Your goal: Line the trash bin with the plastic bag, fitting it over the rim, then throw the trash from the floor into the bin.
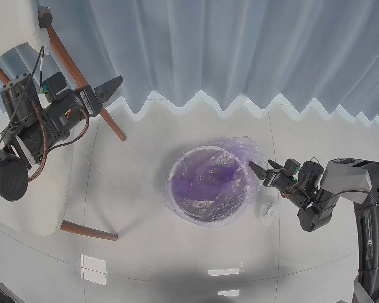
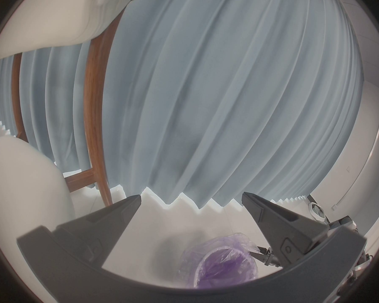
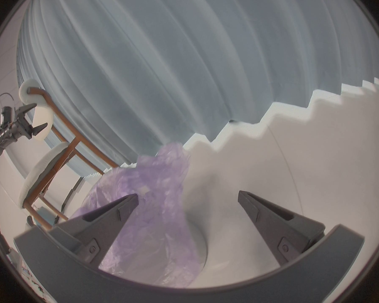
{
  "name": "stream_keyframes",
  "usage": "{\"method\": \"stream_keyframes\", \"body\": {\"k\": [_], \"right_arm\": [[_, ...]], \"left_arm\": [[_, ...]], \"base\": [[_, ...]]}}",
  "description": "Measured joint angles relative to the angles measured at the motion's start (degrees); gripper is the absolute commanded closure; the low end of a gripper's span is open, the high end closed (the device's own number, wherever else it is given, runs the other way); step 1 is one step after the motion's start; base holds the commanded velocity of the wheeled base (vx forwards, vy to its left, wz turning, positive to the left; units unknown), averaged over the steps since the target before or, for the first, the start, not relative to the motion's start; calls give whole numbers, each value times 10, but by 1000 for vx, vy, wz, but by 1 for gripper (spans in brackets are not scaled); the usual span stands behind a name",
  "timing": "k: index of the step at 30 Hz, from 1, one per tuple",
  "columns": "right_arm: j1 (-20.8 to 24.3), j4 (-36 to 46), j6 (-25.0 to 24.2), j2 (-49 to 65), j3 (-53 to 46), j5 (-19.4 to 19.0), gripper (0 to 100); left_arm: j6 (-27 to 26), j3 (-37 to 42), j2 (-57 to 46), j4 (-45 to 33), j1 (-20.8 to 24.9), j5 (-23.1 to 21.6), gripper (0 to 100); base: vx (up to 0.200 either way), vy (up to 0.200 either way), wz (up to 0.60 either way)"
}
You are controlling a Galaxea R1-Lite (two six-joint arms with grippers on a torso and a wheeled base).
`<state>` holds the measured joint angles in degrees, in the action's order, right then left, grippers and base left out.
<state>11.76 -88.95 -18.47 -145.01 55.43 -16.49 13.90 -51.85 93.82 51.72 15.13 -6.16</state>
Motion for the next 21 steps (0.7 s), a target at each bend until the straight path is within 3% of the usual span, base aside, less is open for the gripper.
{"method": "stream_keyframes", "body": {"k": [10,21], "right_arm": [[-19,0,5,-1,3,9,0],[-21,35,13,-65,82,30,0]], "left_arm": [[-4,13,-5,21,41,24,0],[-5,22,-6,24,56,25,0]], "base": [[0,0,0],[0,0,0]]}}
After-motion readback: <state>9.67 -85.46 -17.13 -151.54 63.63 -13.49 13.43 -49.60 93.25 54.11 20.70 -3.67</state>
